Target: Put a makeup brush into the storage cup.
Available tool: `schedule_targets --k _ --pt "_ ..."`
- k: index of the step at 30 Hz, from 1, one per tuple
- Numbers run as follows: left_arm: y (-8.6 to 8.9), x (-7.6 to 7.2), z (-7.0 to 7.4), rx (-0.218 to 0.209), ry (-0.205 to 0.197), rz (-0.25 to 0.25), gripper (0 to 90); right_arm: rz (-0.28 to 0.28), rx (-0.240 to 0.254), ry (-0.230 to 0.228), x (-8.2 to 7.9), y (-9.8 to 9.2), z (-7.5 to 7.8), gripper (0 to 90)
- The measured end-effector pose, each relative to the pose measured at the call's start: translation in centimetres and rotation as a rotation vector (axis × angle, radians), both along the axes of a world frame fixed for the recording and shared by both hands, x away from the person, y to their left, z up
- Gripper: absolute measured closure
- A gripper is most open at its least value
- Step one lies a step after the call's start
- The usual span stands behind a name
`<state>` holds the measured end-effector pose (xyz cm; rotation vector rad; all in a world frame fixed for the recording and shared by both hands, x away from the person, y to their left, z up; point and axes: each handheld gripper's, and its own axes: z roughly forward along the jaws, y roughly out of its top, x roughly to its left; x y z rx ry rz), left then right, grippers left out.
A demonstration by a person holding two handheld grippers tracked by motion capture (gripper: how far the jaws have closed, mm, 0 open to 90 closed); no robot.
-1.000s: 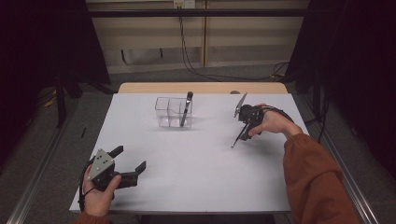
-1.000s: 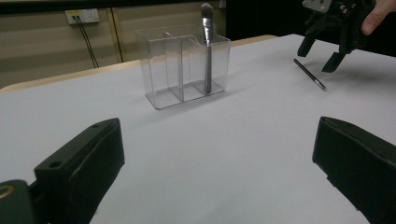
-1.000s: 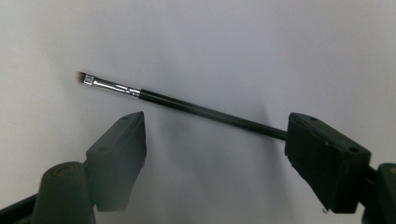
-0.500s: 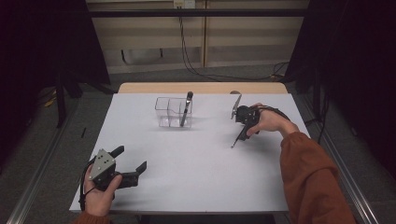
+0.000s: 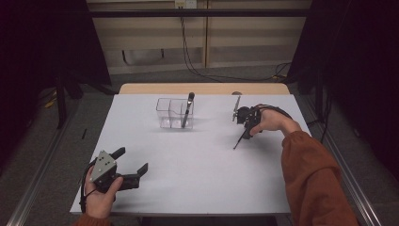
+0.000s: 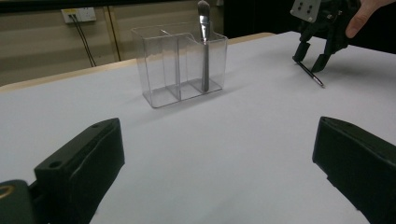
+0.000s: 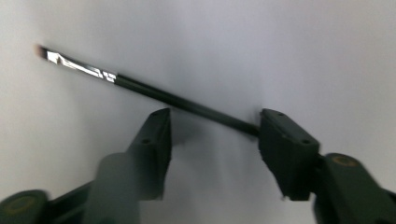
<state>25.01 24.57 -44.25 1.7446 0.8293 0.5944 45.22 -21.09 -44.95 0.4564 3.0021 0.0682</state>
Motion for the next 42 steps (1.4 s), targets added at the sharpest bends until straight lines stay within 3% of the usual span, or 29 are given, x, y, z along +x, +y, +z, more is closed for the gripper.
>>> schedule_targets --k 4,6,13,27,31,42 --pt "0.0 0.0 0.0 0.002 0.000 -0.001 2.3 0.005 -0.010 0.002 -0.2 -0.6 0.1 53.2" --pt "-0.1 0.0 0.0 0.004 0.003 -0.002 2.3 0.009 0.016 -0.007 -0.2 -0.7 0.0 52.3" --pt "-0.1 0.1 0.0 0.005 0.004 -0.004 2.3 0.027 -0.012 -0.016 -0.2 -0.2 0.0 46.9" --pt "-0.1 0.1 -0.1 0.007 0.006 -0.009 2.3 0.082 -0.014 0.000 0.6 -0.1 -0.2 37.5" --pt "-0.2 0.1 -0.1 0.009 0.005 -0.013 2.3 0.109 -0.044 0.011 0.7 0.2 -0.2 36.3" --pt "-0.1 0.2 -0.1 0.011 0.009 -0.018 2.3 0.152 0.005 -0.004 0.7 -0.2 -0.2 35.0"
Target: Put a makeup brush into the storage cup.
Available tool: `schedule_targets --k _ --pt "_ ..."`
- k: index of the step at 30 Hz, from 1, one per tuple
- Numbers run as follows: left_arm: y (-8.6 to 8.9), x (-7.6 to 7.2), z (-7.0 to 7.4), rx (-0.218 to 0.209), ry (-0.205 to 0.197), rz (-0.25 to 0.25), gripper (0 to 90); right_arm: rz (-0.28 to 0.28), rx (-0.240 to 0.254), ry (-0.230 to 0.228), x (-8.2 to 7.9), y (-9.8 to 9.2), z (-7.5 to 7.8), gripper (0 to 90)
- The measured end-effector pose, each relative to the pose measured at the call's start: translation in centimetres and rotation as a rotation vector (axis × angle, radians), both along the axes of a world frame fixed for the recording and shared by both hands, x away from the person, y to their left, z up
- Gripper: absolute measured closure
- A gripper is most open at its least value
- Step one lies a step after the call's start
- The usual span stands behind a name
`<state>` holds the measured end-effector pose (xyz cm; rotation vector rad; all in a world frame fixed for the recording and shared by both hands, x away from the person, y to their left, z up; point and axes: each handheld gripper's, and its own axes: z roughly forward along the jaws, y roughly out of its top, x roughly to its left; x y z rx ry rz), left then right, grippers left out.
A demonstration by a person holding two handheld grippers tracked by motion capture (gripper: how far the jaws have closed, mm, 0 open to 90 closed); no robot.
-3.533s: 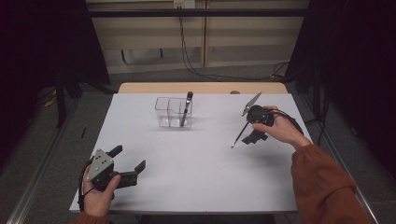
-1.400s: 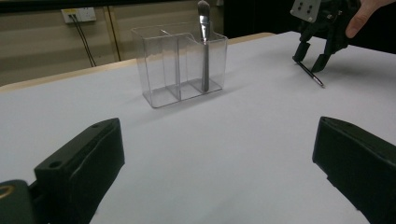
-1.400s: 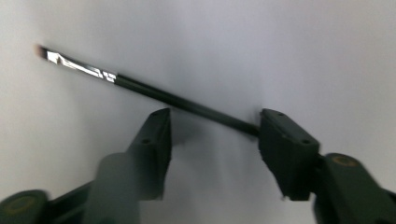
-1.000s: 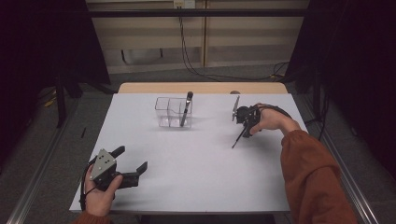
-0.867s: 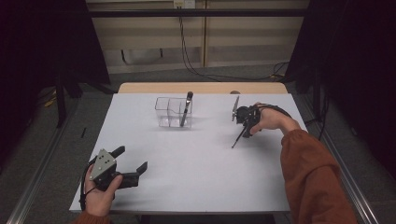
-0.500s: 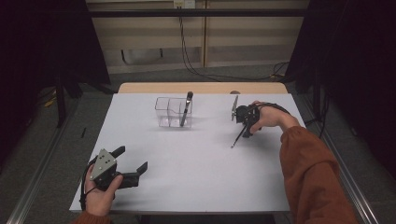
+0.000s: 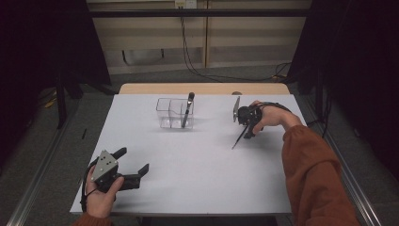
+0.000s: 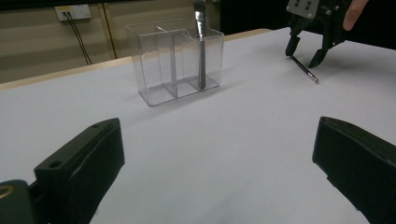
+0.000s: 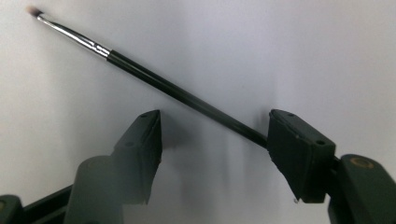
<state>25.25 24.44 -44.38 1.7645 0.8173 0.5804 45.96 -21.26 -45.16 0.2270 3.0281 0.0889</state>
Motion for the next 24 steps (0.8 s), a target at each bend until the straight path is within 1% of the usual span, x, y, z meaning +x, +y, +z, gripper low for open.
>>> schedule_targets --k 2,4,5,6,7,9,11,13,15,16,18,19,21,23,24 --pt "-0.04 0.01 -0.02 0.002 0.003 0.000 2.3 0.017 -0.007 -0.003 0.21 0.06 -0.05 31.4" --pt "-0.06 -0.02 0.03 0.006 0.001 -0.002 2.3 0.017 -0.007 0.000 0.26 0.14 -0.13 30.8" --pt "-0.09 -0.05 0.04 0.004 0.000 -0.004 2.3 0.024 -0.011 -0.004 0.36 0.11 -0.12 27.2" --pt "-0.08 -0.06 0.05 0.005 0.000 -0.006 2.3 0.021 -0.009 -0.006 0.37 0.12 -0.16 28.7" --pt "-0.08 -0.06 0.03 0.004 0.001 -0.008 2.3 0.021 -0.011 0.007 0.39 0.11 -0.10 32.8" --pt "-0.07 -0.03 0.00 0.006 0.004 -0.006 2.3 -0.023 -0.011 0.029 0.49 0.10 -0.14 35.1" --pt "-0.05 -0.04 0.03 0.005 0.002 -0.005 2.3 -0.087 -0.017 0.087 0.78 0.15 -0.12 43.9" --pt "-0.05 -0.10 0.05 0.005 0.001 -0.008 2.3 -0.097 -0.020 0.110 0.95 0.20 -0.12 45.6" --pt "-0.03 -0.10 0.04 0.004 0.000 -0.009 2.3 -0.098 -0.009 0.110 1.01 0.06 -0.15 46.2" --pt "-0.02 -0.09 0.03 0.005 0.001 -0.009 2.3 -0.114 -0.010 0.114 0.91 0.04 -0.11 47.1" --pt "-0.02 -0.08 0.01 0.003 0.002 -0.009 2.3 -0.115 -0.011 0.117 0.89 0.08 -0.09 50.3" --pt "-0.02 -0.09 0.02 0.004 0.002 -0.010 2.3 -0.116 -0.022 0.122 0.90 0.15 0.00 52.0" --pt "-0.05 -0.15 0.05 0.004 0.000 -0.008 2.3 -0.114 -0.020 0.124 0.96 0.21 -0.04 53.5" --pt "-0.06 -0.15 0.04 0.005 0.001 -0.008 2.3 -0.130 -0.034 0.132 0.84 0.37 0.06 57.2" --pt "-0.06 -0.14 0.03 0.005 0.002 -0.007 2.3 -0.122 -0.028 0.132 0.83 0.37 0.03 60.2"
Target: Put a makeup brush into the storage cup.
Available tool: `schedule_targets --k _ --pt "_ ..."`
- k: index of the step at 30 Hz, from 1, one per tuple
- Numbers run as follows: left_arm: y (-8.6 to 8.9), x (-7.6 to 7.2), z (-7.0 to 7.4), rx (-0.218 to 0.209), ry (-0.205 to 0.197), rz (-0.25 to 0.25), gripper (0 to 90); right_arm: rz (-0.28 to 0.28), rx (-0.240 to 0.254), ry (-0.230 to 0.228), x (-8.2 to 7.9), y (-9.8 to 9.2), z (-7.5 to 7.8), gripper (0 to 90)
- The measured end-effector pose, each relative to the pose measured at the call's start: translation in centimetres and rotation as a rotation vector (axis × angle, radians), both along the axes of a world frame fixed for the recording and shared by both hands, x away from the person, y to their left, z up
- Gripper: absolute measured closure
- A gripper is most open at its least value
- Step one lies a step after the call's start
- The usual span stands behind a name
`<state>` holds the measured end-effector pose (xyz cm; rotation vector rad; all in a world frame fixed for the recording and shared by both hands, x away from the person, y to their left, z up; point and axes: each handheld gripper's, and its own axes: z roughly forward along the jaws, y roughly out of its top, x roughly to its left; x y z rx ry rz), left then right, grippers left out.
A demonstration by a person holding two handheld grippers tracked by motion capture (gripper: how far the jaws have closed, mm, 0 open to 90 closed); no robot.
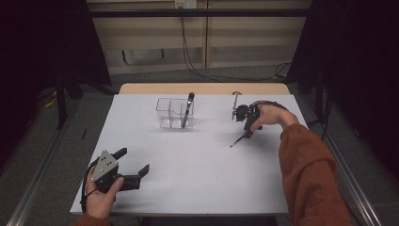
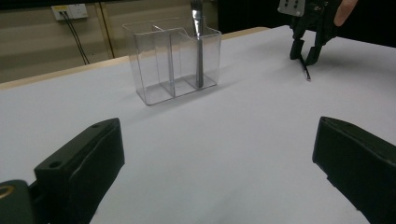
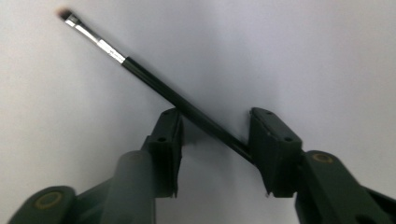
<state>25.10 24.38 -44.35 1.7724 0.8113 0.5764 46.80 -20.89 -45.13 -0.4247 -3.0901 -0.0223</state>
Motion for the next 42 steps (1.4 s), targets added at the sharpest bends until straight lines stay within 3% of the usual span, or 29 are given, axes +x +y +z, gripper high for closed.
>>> schedule_targets --k 2,5,11,14,23,34,39,42 --pt "0.0 0.0 0.0 0.000 0.000 0.000 2.3 -0.007 0.001 0.007 -0.1 -0.1 0.1 70.6" --pt "0.0 0.0 0.0 0.000 -0.001 0.001 2.3 -0.016 0.018 0.015 0.1 -0.4 0.1 74.7" --pt "0.0 0.0 0.0 0.001 -0.001 0.007 2.3 -0.035 0.002 0.018 0.0 -0.1 0.1 85.9" --pt "0.1 0.0 0.0 0.003 -0.002 0.006 2.3 -0.035 -0.018 0.016 -0.1 0.1 0.1 86.9" --pt "0.1 0.0 0.1 0.001 -0.002 0.009 2.3 -0.061 -0.017 -0.036 -0.8 0.2 0.2 87.1" --pt "0.1 0.0 0.1 -0.002 -0.003 0.013 2.3 -0.127 0.079 -0.087 -1.5 -1.2 1.2 87.1" --pt "0.2 0.0 0.1 -0.003 -0.006 0.017 2.3 -0.177 0.136 -0.116 -2.3 -1.5 2.0 87.0" --pt "0.2 0.0 0.1 -0.002 -0.005 0.015 2.3 -0.195 0.196 -0.145 -2.9 -1.9 2.5 87.1"
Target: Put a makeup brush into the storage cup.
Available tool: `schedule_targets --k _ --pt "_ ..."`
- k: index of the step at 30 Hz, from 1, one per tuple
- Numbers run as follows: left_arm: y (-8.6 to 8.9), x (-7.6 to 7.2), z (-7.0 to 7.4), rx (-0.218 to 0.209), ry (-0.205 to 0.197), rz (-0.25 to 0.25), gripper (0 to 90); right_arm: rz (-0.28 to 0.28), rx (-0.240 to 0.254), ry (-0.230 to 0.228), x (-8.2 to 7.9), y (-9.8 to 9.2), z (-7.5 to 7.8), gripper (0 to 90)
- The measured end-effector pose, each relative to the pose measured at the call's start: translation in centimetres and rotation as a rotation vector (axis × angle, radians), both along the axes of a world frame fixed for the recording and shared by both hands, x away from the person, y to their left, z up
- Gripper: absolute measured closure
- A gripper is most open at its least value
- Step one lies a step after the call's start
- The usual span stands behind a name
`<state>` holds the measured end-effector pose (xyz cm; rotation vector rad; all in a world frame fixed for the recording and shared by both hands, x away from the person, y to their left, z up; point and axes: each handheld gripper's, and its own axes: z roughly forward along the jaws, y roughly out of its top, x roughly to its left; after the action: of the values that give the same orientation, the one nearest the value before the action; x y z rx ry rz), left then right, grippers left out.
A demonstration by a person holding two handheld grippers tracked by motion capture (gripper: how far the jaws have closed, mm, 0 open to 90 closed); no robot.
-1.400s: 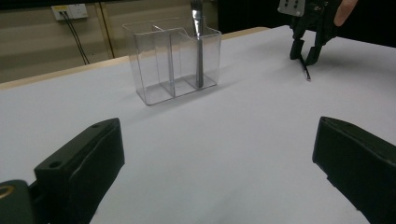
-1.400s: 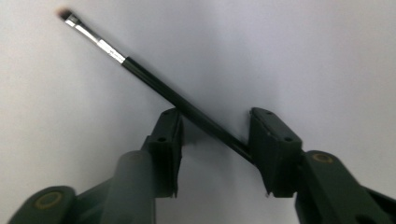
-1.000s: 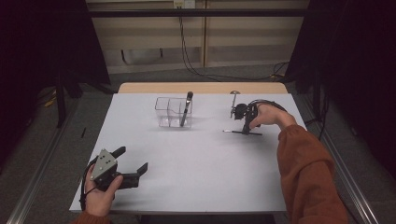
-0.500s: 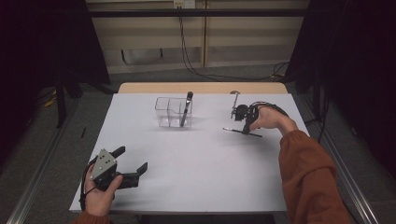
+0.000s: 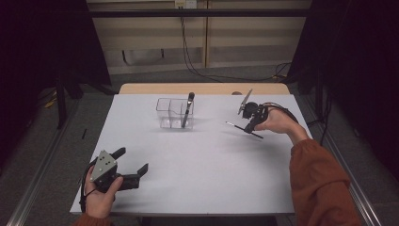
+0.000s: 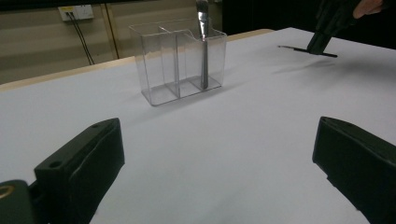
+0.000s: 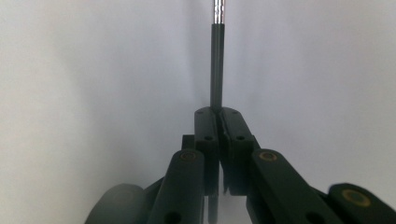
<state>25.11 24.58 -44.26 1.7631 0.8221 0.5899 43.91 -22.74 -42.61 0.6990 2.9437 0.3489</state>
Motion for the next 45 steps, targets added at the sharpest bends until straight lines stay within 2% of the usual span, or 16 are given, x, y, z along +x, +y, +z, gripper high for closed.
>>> schedule_targets --k 3,5,10,14,16,18,20,27,30,33,35,37,41,45 --pt "-0.1 0.0 0.0 0.004 0.002 0.001 2.3 -0.006 0.067 -0.043 -0.5 -0.3 0.5 87.0" --pt "-0.1 0.0 0.0 0.006 0.000 0.002 2.3 -0.023 0.085 -0.066 -0.8 -0.4 0.8 87.0" --pt "0.0 0.0 0.0 0.001 0.003 0.001 2.3 -0.070 0.152 -0.084 -1.4 -0.8 1.5 87.0" --pt "0.0 0.1 0.0 0.000 0.005 0.000 2.3 -0.106 0.197 -0.099 -1.8 -1.4 1.4 87.0" --pt "0.0 0.1 0.0 0.006 0.004 0.001 2.3 -0.127 0.209 -0.130 -2.0 -1.7 1.4 86.9" --pt "-0.1 0.1 0.0 0.006 0.004 0.002 2.3 -0.140 0.205 -0.145 -2.3 -1.9 1.4 87.0" --pt "0.0 0.1 0.0 0.006 0.004 0.002 2.3 -0.154 0.223 -0.161 -2.6 -2.1 1.5 86.9" --pt "0.0 0.1 0.0 0.005 0.003 0.005 2.3 -0.238 0.352 -0.208 -3.6 -3.2 1.8 87.0" --pt "0.0 0.1 0.0 0.004 0.002 0.003 2.3 -0.251 0.387 -0.218 -3.9 -3.6 1.5 86.9" --pt "0.0 0.1 0.0 0.005 0.003 0.004 2.3 -0.254 0.447 -0.212 -4.4 -3.8 1.2 86.9" --pt "0.0 0.1 -0.1 0.007 0.004 0.001 2.3 -0.251 0.453 -0.216 -4.7 -3.7 1.0 86.9" --pt "0.0 0.1 -0.1 0.008 0.004 0.002 2.3 -0.258 0.476 -0.234 -5.0 -3.8 0.9 86.9" --pt "0.0 0.1 0.0 0.006 0.003 0.002 2.3 -0.279 0.563 -0.250 -5.5 -4.0 0.7 87.0" --pt "0.0 0.1 0.0 0.002 0.003 0.006 2.3 -0.281 0.613 -0.273 -6.1 -4.1 0.4 86.9"
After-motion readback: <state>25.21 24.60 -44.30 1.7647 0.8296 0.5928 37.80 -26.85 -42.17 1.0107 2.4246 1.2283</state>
